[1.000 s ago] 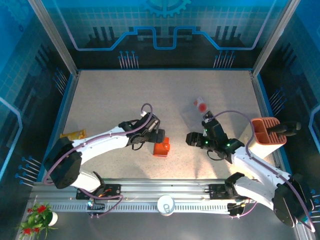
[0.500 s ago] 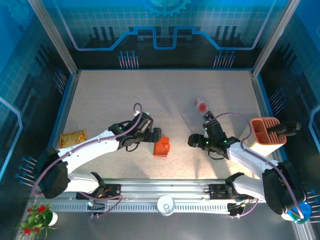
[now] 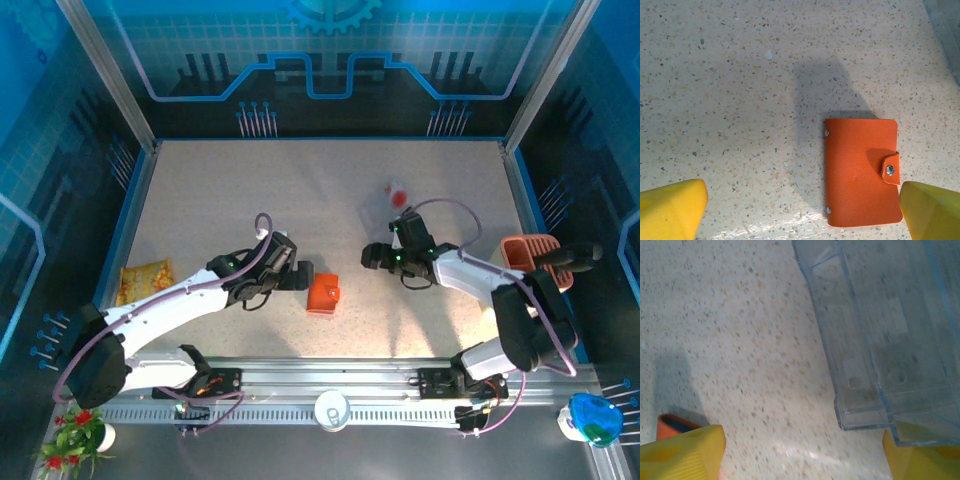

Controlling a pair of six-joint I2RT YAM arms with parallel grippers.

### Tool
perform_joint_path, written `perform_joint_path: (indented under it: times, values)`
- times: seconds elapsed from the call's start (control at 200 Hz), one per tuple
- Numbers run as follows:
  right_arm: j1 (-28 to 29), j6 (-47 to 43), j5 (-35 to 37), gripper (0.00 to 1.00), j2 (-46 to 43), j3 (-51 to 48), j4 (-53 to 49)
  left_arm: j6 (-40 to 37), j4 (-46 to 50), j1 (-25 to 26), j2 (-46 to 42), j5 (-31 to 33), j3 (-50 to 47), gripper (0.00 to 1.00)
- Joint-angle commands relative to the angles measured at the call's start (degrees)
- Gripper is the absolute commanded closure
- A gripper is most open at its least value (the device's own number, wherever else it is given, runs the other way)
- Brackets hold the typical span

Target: Put the credit cards into the card holder

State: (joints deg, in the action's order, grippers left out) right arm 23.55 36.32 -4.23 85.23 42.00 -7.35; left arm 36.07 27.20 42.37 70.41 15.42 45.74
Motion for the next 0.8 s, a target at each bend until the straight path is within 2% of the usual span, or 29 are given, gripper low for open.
perform_joint_path:
  times: [0.0, 0.16, 0.29, 0.545, 0.665, 0.685, 0.795]
  values:
    - [-1.07, -2.92, -1.12, 0.18, 4.36, 5.05, 2.04, 1.32, 1.19, -0.70, -1.65, 0.18, -1.29, 0.01]
    - [-1.16, -5.99, -2.47, 0.18, 8.68, 11.04, 0.83, 1.78, 0.75, -0.86, -2.11, 0.30, -2.06, 0.01]
    - [-0.97, -6.88, -5.85, 0.18, 6.01, 10.17, 1.48, 1.98, 0.92, -1.09, -2.46, 0.90, -2.42, 0.01]
    - [0.53, -4.60, -7.74, 0.11, -11.04, -1.56, 5.11, 1.92, 1.16, -2.60, -6.42, 3.54, -3.23, 0.01]
    - [0.70, -5.88, -5.06, 0.04, -19.43, -5.79, 3.30, -0.02, 2.35, -5.29, -9.30, 6.23, -2.48, 0.01]
    - [0.70, -6.29, -4.45, 0.00, -20.66, -6.23, 2.64, -0.41, 2.68, -5.91, -9.79, 6.90, -2.33, 0.01]
    - [0.71, -8.75, -0.07, 0.00, -25.66, -6.93, -2.04, -3.55, 3.31, -9.93, -12.48, 10.56, -1.39, 0.01]
